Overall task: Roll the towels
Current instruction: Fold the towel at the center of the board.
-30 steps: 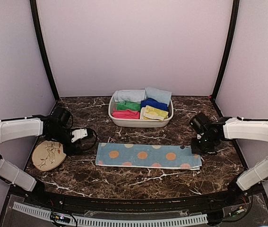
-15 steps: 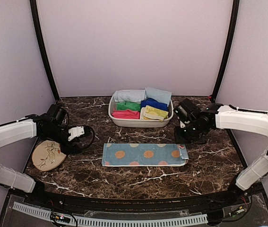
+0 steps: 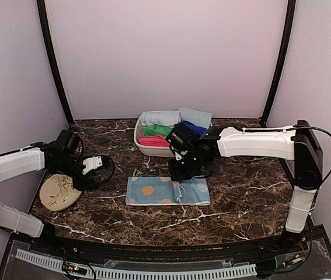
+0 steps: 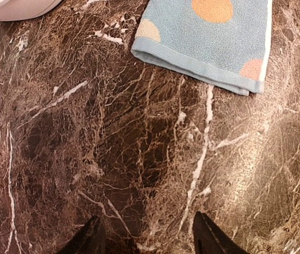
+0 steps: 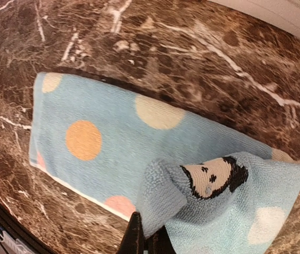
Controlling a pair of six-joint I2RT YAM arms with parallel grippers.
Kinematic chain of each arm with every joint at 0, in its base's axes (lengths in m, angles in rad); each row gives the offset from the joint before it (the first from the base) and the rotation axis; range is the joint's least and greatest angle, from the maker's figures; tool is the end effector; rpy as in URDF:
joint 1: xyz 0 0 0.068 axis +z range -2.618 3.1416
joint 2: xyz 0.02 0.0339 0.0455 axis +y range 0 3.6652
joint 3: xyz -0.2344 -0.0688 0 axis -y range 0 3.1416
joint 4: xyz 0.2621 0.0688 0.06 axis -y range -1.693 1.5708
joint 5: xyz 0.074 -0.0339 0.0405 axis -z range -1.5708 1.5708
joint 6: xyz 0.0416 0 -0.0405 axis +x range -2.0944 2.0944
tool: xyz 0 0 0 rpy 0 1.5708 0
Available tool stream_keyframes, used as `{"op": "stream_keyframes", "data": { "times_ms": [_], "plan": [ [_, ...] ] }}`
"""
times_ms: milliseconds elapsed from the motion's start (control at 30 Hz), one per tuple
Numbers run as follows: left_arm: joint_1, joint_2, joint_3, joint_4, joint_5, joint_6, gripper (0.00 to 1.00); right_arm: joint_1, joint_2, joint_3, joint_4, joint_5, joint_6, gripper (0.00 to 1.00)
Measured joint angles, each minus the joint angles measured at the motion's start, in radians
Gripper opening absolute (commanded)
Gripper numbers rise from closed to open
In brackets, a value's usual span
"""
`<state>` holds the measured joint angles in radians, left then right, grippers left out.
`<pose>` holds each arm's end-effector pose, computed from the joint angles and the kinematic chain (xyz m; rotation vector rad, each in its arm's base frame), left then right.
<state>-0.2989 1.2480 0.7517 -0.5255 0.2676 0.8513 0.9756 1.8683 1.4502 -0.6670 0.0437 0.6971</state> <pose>0.2493 -0.0883 0.1664 1.4626 2.0795 -0.1339 0.2294 0.3356 0.1838 -0.3665 2.7224 0.4648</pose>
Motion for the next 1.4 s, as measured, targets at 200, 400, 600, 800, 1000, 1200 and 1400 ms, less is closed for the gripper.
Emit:
{"op": "stream_keyframes", "data": {
  "times_ms": [200, 400, 600, 800, 1000, 1200, 1400],
  "plan": [
    [0.011, 0.0, -0.003, 0.0, 0.001, 0.001, 0.59, 0.031, 0.115, 0.189, 0.015, -0.047, -0.003, 0.0],
    [0.019, -0.005, -0.009, 0.001, 0.003, 0.002, 0.59, 0.053, 0.22, 0.32, 0.019, -0.084, -0.003, 0.0],
    [0.022, -0.011, -0.018, 0.001, 0.003, 0.002, 0.59, 0.06, 0.321, 0.386, 0.03, -0.126, 0.004, 0.0],
    [0.022, -0.018, -0.027, 0.002, 0.003, 0.002, 0.59, 0.061, 0.402, 0.445, 0.055, -0.165, 0.029, 0.0],
    [0.022, -0.019, -0.029, 0.005, 0.003, 0.002, 0.59, 0.061, 0.438, 0.482, 0.102, -0.208, 0.065, 0.0],
    [0.022, -0.019, -0.035, 0.013, 0.003, 0.002, 0.59, 0.061, 0.452, 0.482, 0.185, -0.278, 0.112, 0.29],
    [0.026, -0.019, -0.039, 0.019, 0.004, 0.002, 0.59, 0.061, 0.452, 0.428, 0.351, -0.386, 0.188, 0.45]
  ]
}}
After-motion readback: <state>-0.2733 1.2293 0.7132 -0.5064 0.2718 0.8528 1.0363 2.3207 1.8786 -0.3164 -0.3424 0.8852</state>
